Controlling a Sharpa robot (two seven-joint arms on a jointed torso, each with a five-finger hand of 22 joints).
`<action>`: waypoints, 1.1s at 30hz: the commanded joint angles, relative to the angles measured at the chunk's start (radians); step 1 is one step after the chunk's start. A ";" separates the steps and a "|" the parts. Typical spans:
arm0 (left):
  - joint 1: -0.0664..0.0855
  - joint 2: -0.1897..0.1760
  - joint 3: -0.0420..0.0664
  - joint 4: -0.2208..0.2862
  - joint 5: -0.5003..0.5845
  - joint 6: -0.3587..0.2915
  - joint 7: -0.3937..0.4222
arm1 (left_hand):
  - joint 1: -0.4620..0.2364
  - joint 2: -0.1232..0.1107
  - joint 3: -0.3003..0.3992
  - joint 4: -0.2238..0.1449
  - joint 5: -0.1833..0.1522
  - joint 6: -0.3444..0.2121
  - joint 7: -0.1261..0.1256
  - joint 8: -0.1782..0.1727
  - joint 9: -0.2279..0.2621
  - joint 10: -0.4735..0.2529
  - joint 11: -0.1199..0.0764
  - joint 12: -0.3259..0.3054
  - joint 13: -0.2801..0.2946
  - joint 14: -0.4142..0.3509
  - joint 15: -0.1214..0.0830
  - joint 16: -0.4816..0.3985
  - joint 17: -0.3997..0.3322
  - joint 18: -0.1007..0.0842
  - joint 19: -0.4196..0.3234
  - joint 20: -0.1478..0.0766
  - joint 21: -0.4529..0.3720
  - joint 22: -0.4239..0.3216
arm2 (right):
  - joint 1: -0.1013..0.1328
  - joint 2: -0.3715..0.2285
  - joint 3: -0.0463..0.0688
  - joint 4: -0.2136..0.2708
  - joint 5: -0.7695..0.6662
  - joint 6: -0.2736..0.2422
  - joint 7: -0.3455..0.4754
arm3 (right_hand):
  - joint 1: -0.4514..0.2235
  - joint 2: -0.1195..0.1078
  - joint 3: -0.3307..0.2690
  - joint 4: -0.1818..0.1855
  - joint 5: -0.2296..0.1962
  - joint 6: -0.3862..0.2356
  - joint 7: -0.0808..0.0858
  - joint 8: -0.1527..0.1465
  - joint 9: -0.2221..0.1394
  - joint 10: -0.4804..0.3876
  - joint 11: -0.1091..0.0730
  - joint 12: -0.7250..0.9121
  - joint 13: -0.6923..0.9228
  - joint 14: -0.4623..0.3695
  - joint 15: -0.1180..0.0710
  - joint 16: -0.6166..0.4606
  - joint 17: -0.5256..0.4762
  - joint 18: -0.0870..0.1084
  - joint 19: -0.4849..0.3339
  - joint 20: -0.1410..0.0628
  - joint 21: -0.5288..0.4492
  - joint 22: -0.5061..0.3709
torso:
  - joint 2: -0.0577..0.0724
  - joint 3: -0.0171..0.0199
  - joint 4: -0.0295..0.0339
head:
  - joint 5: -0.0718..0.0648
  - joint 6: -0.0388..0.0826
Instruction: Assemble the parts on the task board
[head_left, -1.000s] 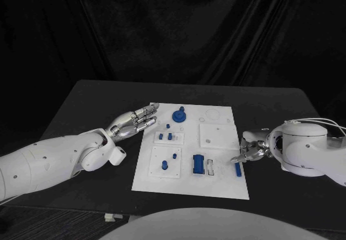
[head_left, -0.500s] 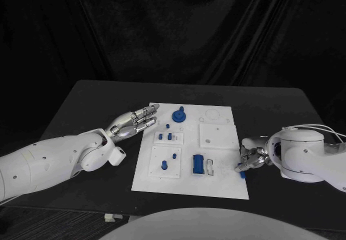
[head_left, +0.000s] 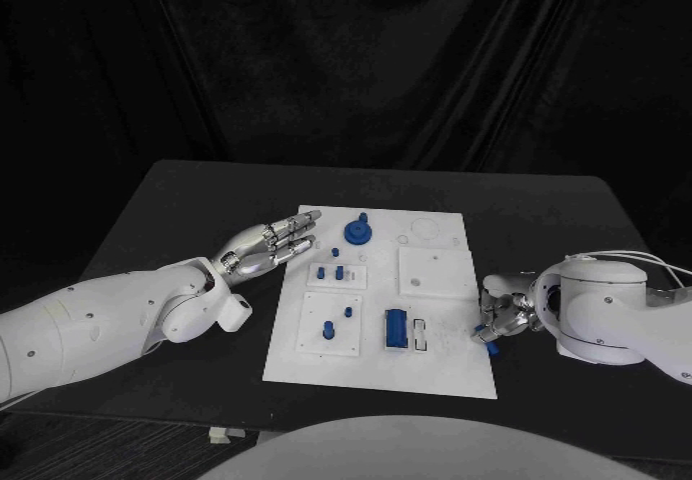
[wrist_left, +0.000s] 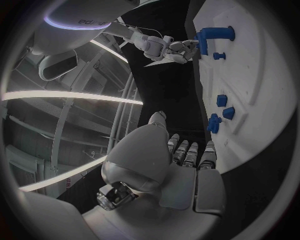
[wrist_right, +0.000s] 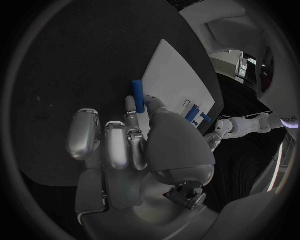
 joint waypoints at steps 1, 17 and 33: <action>-0.001 0.002 0.001 0.001 0.001 0.020 0.169 | 0.011 0.001 0.008 -0.001 0.004 0.002 0.008 0.004 0.001 0.000 0.010 0.008 0.001 0.000 0.007 -0.004 -0.001 0.010 0.000 0.008 -0.003 0.002 | -0.016 0.011 -0.010 0.000 0.017 -0.048 0.005 | -0.006 -0.006 0.176 -0.147 0.013 -0.010 0.003 0.005 0.012 0.102 0.004 0.003 0.263 0.043 0.001 -0.004 -0.001 0.009 -0.001 0.007 -0.006 0.158 | 0.001 0.0000 0.0002 | 0.001 0.000; -0.002 0.003 0.001 0.000 0.001 0.028 0.156 | 0.016 0.003 0.014 -0.002 0.005 0.013 0.029 0.005 0.002 0.002 0.013 0.014 0.002 0.000 0.011 -0.004 -0.001 0.010 0.001 0.017 -0.003 0.004 | 0.029 -0.042 -0.009 0.036 0.083 -0.068 0.001 | -0.129 -0.045 0.382 -0.210 -0.002 -0.014 0.002 0.025 0.068 0.102 0.004 0.003 0.263 0.046 0.002 0.003 0.011 0.009 0.001 0.009 -0.001 0.159 | 0.000 0.0000 0.0002 | 0.004 0.000; -0.002 0.007 0.001 -0.001 0.001 0.033 0.151 | 0.016 0.002 0.016 -0.002 0.006 0.015 0.034 0.006 0.003 0.003 0.012 0.016 0.002 0.000 0.012 -0.004 -0.001 0.010 0.002 0.019 -0.002 0.005 | 0.089 0.027 -0.009 0.019 0.466 -0.028 0.006 | -0.166 -0.037 0.398 -0.203 -0.022 -0.020 0.000 0.027 0.081 0.102 0.003 0.003 0.263 0.051 0.002 0.015 0.029 0.007 0.005 0.008 0.009 0.161 | 0.000 -0.0003 0.0007 | -0.004 0.000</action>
